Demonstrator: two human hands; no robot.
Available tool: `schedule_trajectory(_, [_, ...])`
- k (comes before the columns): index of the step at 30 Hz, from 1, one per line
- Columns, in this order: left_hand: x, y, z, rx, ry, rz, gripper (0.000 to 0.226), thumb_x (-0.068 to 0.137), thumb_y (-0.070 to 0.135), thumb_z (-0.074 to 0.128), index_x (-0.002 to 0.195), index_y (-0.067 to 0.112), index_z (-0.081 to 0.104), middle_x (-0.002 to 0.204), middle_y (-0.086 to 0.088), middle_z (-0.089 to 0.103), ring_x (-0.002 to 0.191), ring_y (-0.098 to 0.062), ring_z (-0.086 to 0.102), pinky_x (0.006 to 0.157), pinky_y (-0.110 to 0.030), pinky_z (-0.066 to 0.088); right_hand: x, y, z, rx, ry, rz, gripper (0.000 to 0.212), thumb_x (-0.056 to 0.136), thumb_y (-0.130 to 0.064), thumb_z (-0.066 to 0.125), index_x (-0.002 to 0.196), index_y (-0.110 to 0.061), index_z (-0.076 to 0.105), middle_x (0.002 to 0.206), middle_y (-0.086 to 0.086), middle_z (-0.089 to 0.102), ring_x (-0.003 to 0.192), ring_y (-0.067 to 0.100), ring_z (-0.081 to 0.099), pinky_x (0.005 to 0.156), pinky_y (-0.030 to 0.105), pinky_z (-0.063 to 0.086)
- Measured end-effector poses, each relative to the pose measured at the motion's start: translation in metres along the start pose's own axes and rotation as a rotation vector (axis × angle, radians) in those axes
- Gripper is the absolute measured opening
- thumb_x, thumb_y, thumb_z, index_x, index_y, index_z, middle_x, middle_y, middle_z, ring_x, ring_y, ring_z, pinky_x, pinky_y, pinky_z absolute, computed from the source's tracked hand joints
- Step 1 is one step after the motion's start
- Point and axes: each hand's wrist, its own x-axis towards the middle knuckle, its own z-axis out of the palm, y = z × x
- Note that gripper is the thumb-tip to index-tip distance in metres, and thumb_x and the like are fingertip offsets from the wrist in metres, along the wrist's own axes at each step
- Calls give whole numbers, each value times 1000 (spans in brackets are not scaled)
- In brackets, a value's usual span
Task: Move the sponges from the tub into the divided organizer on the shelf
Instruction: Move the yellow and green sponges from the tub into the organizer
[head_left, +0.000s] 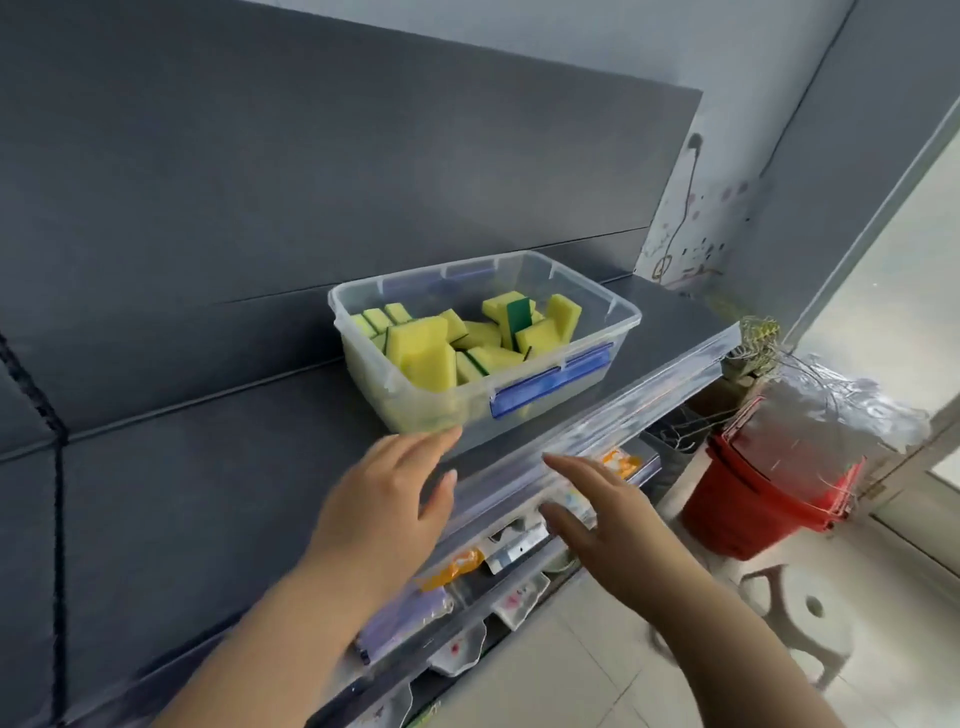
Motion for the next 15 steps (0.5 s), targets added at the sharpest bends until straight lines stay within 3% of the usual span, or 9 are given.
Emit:
schedule_trajectory(6, [98,-6,16,28,35,119,40,84,12,63,124,13,58,111,-3,64,103,-19,58,82,-23,41,67,27,-43,73,168,-11,38,73,-69,38,111,-65,38,110,-35,47,104,-17,45,86,9,34])
schedule_trajectory(11, [132,-20,35,45,-24,85,39,85,15,62,124,15,58,111,0,63,103,-16,58,80,-23,42,109,51,-56,170,216,-32,30,76,-60,44,106,-57,51,106,-29,59,102,-9,55,89,20,44])
schedule_trajectory(15, [155,-37,43,60,55,3,35,85,15,63,120,18,61,111,4,63,103,-12,57,84,-22,41,168,65,-72,211,187,-85,21,80,-46,53,99,-55,54,100,-24,63,98,-4,58,86,21,45])
